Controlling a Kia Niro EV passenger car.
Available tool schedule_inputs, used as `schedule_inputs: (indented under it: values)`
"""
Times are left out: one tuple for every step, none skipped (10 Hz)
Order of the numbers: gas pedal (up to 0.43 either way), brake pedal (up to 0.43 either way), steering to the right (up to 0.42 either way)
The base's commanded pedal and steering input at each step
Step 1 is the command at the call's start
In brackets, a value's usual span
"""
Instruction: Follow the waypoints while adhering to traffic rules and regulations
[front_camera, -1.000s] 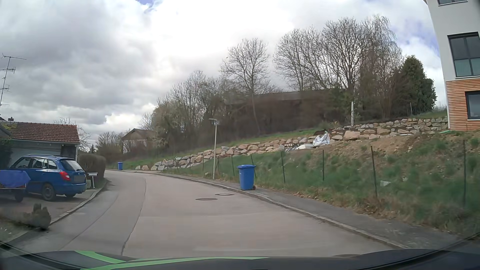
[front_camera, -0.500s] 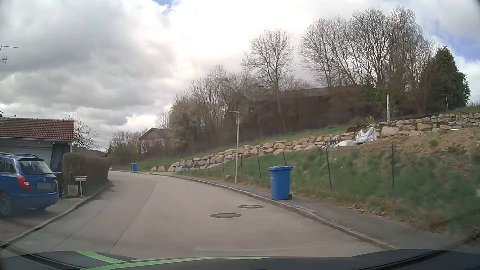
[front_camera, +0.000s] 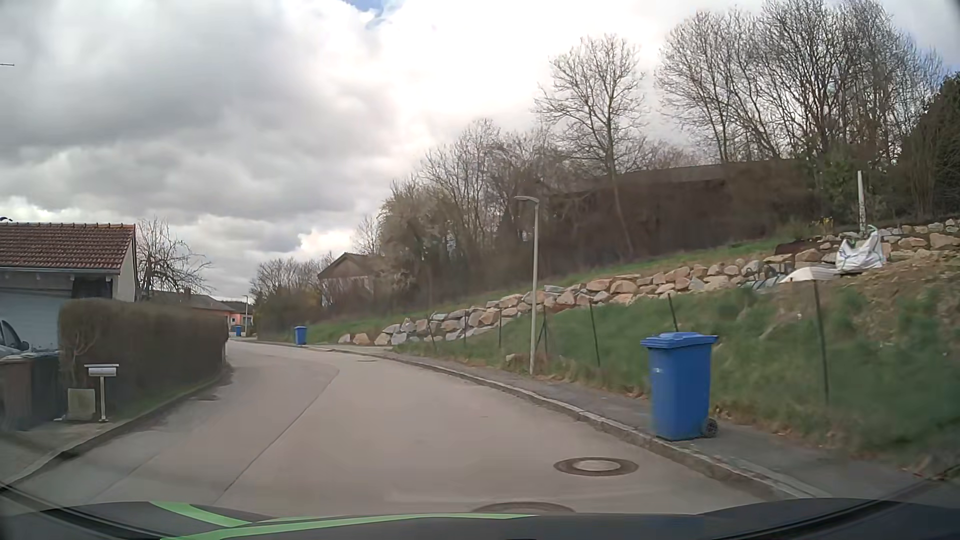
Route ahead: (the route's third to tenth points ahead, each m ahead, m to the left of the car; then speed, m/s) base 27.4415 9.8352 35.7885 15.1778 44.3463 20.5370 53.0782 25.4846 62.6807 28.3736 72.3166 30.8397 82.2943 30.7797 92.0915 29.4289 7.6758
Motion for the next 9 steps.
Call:
schedule_inputs:
  values:
    - [0.228,0.0,-0.097]
    - [0.228,0.0,-0.098]
    - [0.228,0.0,-0.096]
    - [0.228,0.0,-0.094]
    - [0.228,0.0,-0.091]
    - [0.22,0.0,-0.091]
    - [0.22,0.0,-0.09]
    - [0.22,0.0,-0.09]
    - [0.22,0.0,-0.089]
